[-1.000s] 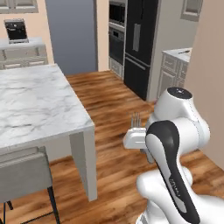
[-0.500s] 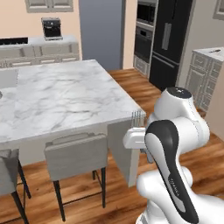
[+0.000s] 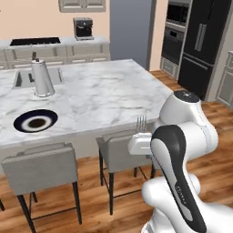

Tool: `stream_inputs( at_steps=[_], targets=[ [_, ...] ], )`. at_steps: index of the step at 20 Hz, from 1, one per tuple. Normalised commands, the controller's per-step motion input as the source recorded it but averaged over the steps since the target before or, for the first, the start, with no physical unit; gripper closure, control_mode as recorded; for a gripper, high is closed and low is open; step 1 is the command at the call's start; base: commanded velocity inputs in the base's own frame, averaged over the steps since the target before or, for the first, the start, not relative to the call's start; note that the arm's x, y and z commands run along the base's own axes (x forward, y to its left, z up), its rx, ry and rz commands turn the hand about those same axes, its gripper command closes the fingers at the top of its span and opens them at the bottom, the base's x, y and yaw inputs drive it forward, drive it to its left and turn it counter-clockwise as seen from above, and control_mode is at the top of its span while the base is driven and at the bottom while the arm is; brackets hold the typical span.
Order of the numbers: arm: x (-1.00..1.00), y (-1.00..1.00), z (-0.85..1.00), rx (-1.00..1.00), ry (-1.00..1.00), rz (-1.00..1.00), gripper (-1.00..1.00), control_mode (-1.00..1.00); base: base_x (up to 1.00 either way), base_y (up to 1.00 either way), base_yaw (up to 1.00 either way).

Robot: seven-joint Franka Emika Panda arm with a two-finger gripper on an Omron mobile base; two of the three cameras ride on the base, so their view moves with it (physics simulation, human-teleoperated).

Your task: Take the fork and place it on the left side of the plate. Then take the spoon and place it on the right side of the plate. Make sure they're directly next to the plate.

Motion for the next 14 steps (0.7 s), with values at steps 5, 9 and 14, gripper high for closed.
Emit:
stream_inputs(
  at_steps=[5,9,14],
  targets=[
    [0.00,0.00,0.00,0.00,0.00,0.00,1.00,1.00,0.08,1.00,0.09],
    [0.00,0.00,0.00,0.00,0.00,0.00,1.00,1.00,0.31,0.99,0.06],
    [0.00,0.00,0.00,0.00,0.00,0.00,1.00,1.00,0.78,0.72,0.04]
  ],
)
